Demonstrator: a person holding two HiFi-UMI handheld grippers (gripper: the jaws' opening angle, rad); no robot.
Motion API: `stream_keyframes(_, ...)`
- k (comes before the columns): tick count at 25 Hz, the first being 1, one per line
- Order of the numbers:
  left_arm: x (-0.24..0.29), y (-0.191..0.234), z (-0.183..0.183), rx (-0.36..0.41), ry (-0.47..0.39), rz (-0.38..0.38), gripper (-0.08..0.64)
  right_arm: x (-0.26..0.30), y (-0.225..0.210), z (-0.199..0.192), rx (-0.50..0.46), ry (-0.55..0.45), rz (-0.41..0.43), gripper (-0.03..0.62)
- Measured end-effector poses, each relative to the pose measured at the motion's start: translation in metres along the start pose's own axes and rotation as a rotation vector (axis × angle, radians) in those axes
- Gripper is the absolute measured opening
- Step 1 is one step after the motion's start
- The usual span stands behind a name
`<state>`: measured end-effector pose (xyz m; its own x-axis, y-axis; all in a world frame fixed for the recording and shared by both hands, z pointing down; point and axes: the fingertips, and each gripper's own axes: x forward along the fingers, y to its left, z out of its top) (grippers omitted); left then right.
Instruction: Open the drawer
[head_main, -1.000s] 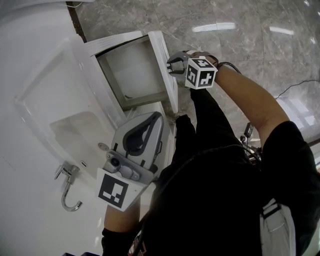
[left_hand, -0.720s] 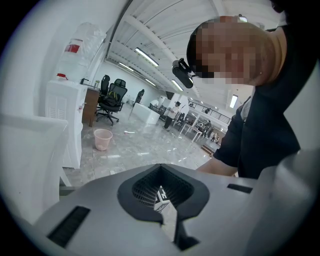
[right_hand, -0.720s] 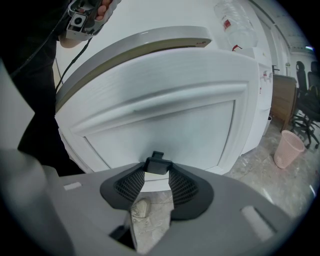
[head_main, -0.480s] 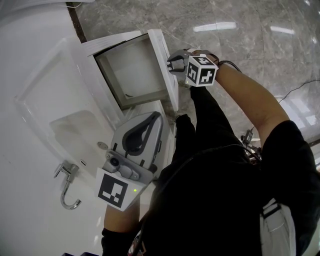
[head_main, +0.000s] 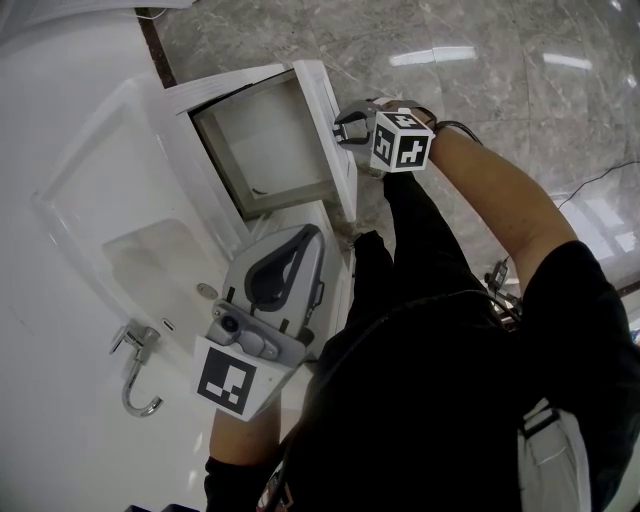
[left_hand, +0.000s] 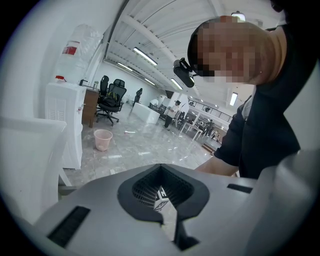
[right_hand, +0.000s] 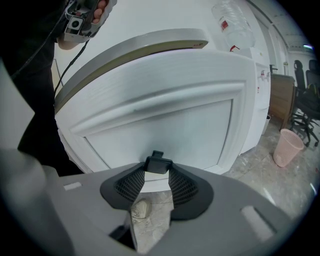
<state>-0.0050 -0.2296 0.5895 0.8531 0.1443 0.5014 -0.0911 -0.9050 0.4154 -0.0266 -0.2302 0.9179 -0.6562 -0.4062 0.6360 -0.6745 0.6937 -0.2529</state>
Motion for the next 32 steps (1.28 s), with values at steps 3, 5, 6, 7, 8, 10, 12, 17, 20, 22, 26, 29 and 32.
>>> stream_keyframes(3, -0.002, 0.001, -0.001, 0.003, -0.001, 0.003, -0.005, -0.001, 0.000, 0.000, 0.003, -0.002, -0.003, 0.146)
stream_keyframes(5, -0.004, 0.002, -0.002, 0.002, 0.000, 0.007, -0.005, 0.000, -0.001, 0.000, 0.007, -0.002, -0.004, 0.146)
stream_keyframes(6, -0.005, 0.003, -0.002, 0.001, -0.001, 0.009, -0.005, 0.000, 0.000, 0.000, 0.010, -0.002, -0.005, 0.146)
stream_keyframes(7, -0.006, 0.003, -0.002, 0.000, -0.003, 0.010, -0.005, 0.000, 0.000, 0.000, 0.013, -0.002, -0.006, 0.146)
stream_keyframes(8, -0.007, 0.003, -0.002, 0.000, -0.006, 0.010, -0.005, 0.000, 0.000, 0.000, 0.017, -0.001, -0.007, 0.146)
stream_keyframes(10, -0.010, 0.003, -0.001, 0.002, -0.011, 0.007, -0.003, 0.000, -0.001, 0.000, 0.024, 0.001, -0.011, 0.147)
stream_keyframes(12, -0.012, 0.004, 0.000, 0.001, -0.014, 0.007, -0.005, 0.001, -0.001, 0.001, 0.030, 0.003, -0.022, 0.149)
stream_keyframes(17, -0.019, 0.006, 0.005, -0.002, -0.024, 0.014, -0.005, -0.002, 0.000, -0.003, 0.015, 0.038, -0.054, 0.149)
stream_keyframes(20, -0.025, 0.007, 0.010, 0.001, -0.029, 0.020, -0.005, -0.009, 0.000, -0.010, 0.030, 0.059, -0.062, 0.150)
stream_keyframes(22, -0.031, 0.007, 0.015, 0.003, -0.035, 0.028, -0.005, -0.019, -0.001, -0.013, 0.046, 0.067, -0.073, 0.150)
stream_keyframes(26, -0.042, 0.008, 0.029, 0.006, -0.054, 0.046, -0.005, -0.043, -0.004, -0.009, 0.070, 0.070, -0.100, 0.150)
stream_keyframes(29, -0.054, 0.007, 0.042, 0.006, -0.071, 0.063, -0.003, -0.065, -0.008, 0.004, 0.078, 0.059, -0.124, 0.150)
stream_keyframes(32, -0.065, 0.007, 0.056, 0.007, -0.099, 0.087, -0.005, -0.091, -0.020, 0.023, 0.076, 0.044, -0.160, 0.149)
